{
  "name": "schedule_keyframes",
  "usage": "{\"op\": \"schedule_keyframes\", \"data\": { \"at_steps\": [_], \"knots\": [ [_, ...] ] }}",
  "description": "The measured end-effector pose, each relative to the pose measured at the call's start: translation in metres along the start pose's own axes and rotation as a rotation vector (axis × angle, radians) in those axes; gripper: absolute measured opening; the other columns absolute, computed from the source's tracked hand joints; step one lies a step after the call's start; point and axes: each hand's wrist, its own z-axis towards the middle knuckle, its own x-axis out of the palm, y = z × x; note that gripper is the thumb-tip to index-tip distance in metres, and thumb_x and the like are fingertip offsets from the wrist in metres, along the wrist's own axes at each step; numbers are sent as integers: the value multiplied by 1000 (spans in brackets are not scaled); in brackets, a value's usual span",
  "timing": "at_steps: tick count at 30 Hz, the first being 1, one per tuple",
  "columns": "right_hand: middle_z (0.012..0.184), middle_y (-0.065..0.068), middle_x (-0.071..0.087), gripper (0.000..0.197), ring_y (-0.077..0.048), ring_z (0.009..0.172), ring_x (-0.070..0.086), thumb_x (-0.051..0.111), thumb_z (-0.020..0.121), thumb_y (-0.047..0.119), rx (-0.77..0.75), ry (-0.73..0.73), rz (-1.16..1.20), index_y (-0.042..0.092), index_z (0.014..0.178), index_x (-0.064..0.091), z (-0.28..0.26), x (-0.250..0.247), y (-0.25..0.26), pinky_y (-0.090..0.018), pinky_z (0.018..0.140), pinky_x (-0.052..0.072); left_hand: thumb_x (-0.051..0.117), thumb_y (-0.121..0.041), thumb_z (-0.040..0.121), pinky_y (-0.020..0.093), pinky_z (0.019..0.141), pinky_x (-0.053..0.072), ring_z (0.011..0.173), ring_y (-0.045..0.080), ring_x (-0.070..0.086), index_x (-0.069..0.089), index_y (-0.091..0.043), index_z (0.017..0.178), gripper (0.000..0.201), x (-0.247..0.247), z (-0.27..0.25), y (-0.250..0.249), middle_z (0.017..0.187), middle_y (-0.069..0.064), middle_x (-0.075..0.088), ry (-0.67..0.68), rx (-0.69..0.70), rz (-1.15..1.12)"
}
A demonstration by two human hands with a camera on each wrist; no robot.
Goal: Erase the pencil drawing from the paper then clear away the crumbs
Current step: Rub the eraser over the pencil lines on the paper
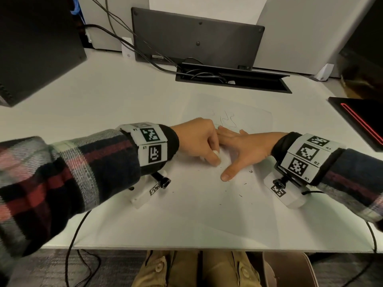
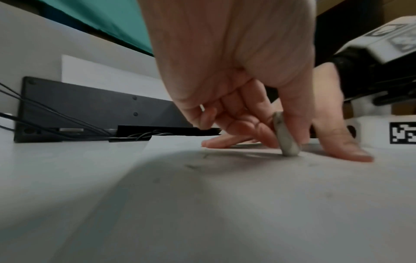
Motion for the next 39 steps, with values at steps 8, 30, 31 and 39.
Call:
{"op": "schedule_keyframes", "data": {
  "at_steps": [8,30,31,39],
  "knots": [
    [152,24,-15,107,-7,140,-22,70,68,56,-12,4,6,42,145,-4,-1,-1,2,-57,113,-10,76,-22,74,5,47,34,47,-5,49,69,-19,63,14,-1,4,2,45,-16,53,-44,1,10],
    [154,17,-19,115,-5,140,-20,66,68,63,20,-27,-88,31,148,-11,3,0,-4,-48,116,-9,74,-30,77,14,61,39,67,1,54,73,-19,85,13,-26,0,22,73,-13,63,-204,-132,-29],
    [155,16,-16,112,-7,142,-16,66,69,61,16,-49,-90,29,148,-8,3,-1,-4,-46,117,-5,74,-31,77,14,62,40,68,2,54,73,-19,86,15,-28,0,26,74,-13,63,-206,-137,-39],
    [155,11,1,102,-18,142,1,68,71,58,-4,-124,-76,32,148,8,12,-6,1,-45,117,11,75,-26,76,16,64,43,68,3,54,72,-19,81,9,-19,9,19,71,-11,63,-139,-121,-13]
  ]
}}
